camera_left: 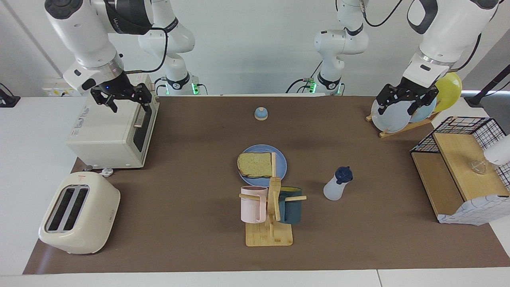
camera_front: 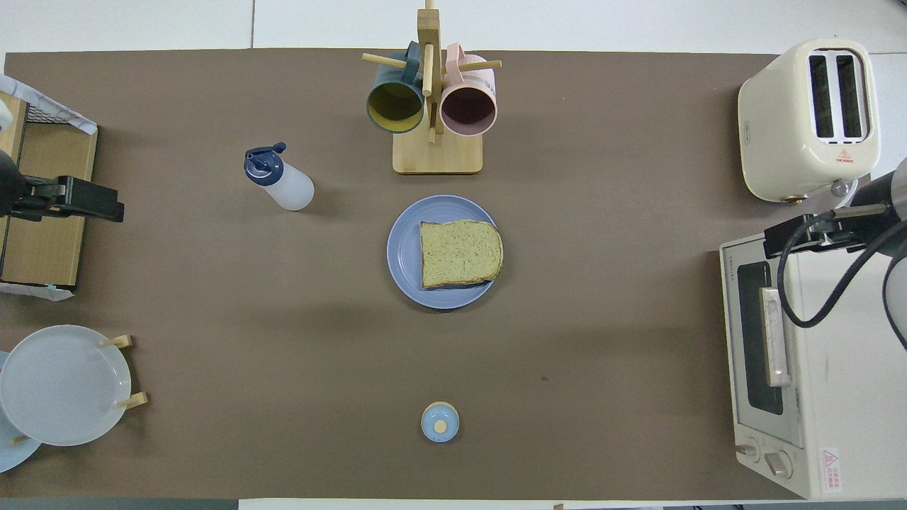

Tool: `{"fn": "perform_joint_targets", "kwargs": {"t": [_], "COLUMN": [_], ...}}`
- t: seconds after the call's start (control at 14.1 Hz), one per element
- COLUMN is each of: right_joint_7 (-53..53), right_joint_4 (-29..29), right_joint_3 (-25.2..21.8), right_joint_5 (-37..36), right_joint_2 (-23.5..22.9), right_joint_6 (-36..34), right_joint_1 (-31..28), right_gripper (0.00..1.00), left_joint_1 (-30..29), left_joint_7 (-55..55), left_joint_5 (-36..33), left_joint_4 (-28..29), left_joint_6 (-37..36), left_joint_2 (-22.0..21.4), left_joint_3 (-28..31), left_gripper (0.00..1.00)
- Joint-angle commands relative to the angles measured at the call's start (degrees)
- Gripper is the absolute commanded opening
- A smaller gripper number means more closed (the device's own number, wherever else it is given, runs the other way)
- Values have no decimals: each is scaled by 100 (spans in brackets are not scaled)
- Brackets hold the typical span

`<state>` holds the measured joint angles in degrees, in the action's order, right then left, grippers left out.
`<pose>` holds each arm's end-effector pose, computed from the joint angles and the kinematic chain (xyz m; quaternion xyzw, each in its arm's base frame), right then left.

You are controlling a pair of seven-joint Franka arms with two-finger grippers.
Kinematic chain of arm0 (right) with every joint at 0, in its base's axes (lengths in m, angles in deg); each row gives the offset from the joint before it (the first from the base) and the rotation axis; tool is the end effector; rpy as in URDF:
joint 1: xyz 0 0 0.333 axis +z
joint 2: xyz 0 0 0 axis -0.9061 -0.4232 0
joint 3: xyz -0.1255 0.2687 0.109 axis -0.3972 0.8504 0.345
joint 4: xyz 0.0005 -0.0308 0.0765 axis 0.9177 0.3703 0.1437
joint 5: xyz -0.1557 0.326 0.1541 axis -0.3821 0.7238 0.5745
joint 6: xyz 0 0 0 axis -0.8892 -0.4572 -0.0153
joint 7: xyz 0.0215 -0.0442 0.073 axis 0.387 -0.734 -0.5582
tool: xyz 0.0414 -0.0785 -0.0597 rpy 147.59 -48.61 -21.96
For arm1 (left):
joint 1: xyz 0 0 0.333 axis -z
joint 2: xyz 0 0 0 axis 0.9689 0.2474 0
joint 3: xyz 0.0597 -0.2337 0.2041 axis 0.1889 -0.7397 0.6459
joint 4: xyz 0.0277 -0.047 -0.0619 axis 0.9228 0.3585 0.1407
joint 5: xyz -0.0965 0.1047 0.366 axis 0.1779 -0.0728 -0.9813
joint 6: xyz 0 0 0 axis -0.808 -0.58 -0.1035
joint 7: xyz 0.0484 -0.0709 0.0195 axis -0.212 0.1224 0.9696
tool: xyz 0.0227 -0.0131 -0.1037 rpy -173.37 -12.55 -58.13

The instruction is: Put bread on plate and add seasoning

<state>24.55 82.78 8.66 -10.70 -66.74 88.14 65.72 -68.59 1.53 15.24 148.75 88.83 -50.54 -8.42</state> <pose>0.5323 0.0025 0.5882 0.9985 0.0214 -0.0482 0.0139 0.5519 -0.0484 0.6201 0.9987 -0.0500 0.0106 0.0072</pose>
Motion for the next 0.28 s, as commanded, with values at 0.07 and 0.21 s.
{"fn": "perform_joint_targets", "kwargs": {"t": [0.07, 0.21], "right_joint_7": [-93, -93], "right_joint_4": [-48, -48], "right_joint_3": [-12, -12], "right_joint_5": [-19, -19], "right_joint_2": [17, 17], "right_joint_6": [-121, -121], "right_joint_1": [3, 3], "right_gripper": [100, 100], "left_joint_1": [-41, -40], "left_joint_7": [-141, -133], "left_joint_5": [4, -5], "left_joint_4": [-134, -143], "left_joint_6": [20, 3], "left_joint_2": [77, 69], "left_joint_3": [25, 25], "left_gripper": [100, 100]}}
